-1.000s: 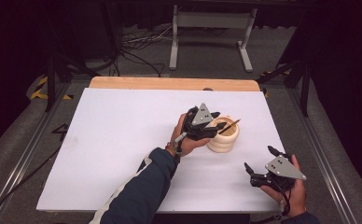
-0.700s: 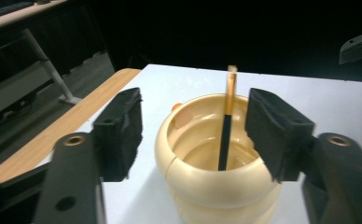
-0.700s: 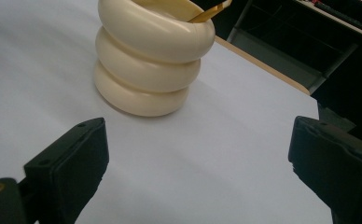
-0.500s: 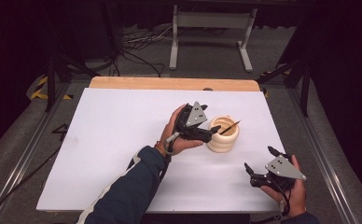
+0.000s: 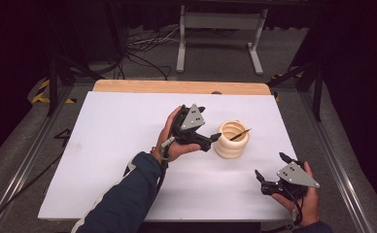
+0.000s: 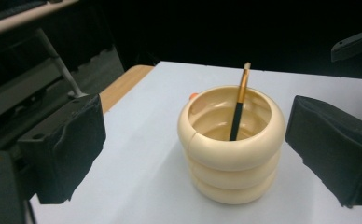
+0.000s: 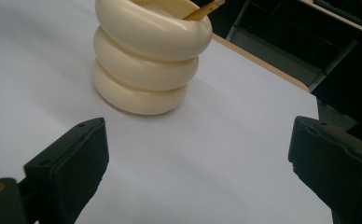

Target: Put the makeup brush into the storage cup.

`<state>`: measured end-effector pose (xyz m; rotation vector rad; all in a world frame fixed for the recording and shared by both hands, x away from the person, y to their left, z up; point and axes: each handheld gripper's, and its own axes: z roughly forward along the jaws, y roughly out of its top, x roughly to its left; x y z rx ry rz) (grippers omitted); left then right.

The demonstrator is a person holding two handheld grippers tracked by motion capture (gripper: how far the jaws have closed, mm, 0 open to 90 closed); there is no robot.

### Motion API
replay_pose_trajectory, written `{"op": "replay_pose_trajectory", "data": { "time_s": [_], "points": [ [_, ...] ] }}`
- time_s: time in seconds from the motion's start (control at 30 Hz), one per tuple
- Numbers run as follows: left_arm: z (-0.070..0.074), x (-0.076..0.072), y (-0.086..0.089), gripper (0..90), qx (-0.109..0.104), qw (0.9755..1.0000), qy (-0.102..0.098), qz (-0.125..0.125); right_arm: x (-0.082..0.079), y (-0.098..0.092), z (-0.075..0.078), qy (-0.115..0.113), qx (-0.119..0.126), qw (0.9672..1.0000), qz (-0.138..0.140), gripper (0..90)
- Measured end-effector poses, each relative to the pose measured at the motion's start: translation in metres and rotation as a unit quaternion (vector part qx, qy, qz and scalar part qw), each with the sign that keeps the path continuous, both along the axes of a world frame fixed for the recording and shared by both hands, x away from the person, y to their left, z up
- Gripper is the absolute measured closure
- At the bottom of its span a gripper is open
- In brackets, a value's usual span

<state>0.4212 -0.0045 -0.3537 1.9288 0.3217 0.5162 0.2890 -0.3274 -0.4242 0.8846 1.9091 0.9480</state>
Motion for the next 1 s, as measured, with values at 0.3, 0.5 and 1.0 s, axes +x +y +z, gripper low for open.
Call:
{"op": "replay_pose_trajectory", "data": {
  "time_s": [0.3, 0.5, 1.0],
  "points": [
    [-0.002, 0.0, 0.022, 6.5, 0.034, 0.9992, -0.015, 0.017, 0.001, -0.004, 0.0, 0.006, 0.02, 0.9998, -0.005, 5.8],
    [-0.001, -0.008, 0.034, 6.0, 0.032, 0.9989, -0.026, 0.024, 0.0, -0.001, 0.0, 0.002, 0.007, 1.0, -0.003, 5.7],
    [0.003, -0.018, 0.074, 5.1, 0.03, 0.998, -0.037, 0.041, 0.0, 0.0, 0.0, 0.001, 0.005, 1.0, -0.001, 5.7]
  ]
}}
